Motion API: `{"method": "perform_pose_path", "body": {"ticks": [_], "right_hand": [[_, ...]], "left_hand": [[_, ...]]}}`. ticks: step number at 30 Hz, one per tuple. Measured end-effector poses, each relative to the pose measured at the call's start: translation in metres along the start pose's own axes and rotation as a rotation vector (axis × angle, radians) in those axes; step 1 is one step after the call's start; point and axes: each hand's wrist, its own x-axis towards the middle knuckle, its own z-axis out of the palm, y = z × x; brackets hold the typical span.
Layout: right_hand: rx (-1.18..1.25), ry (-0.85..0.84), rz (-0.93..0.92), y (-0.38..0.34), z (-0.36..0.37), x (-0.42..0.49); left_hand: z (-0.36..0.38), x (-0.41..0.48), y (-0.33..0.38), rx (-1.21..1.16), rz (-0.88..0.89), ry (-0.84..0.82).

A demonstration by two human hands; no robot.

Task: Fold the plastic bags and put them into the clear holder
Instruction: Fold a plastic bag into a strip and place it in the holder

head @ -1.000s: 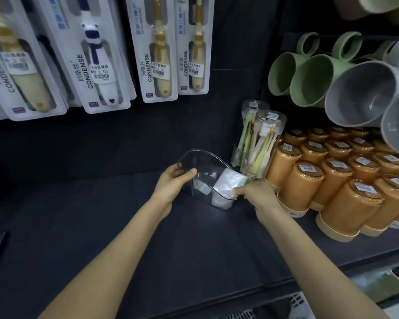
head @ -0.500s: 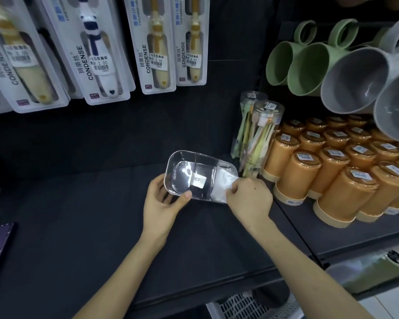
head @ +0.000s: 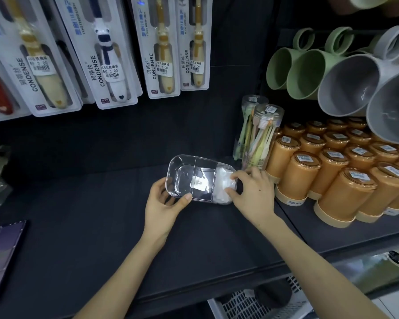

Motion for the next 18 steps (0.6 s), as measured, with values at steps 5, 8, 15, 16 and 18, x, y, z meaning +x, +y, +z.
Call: {"method": "perform_pose_path", "body": {"ticks": [5,8,15,16,18], "right_hand": [[-0.035,-0.090,-0.052,0.006,0.002,0.005],[-0.107,-0.013,-0.085,0.003,-0.001,0.006],[-0.111,-0.099,-0.061,-0.010,-0.007,0.016],[-0.115,-0.181,-0.077,-0.009,-0.009,0.019],[-0.128,-0.280,-0.105,-0.005,-0.011,0.022]], "left_hand": [[-0.003,0.003,-0.001,0.021,-0.009,-0.007],[-0.004,0.005,-0.001,0.033,-0.013,-0.015],[-0.006,0.008,-0.003,0.035,-0.025,-0.012],[-0.008,0.009,-0.004,0.035,-0.029,-0.013],[-0.010,0.010,-0.006,0.040,-0.038,-0.020]]}}
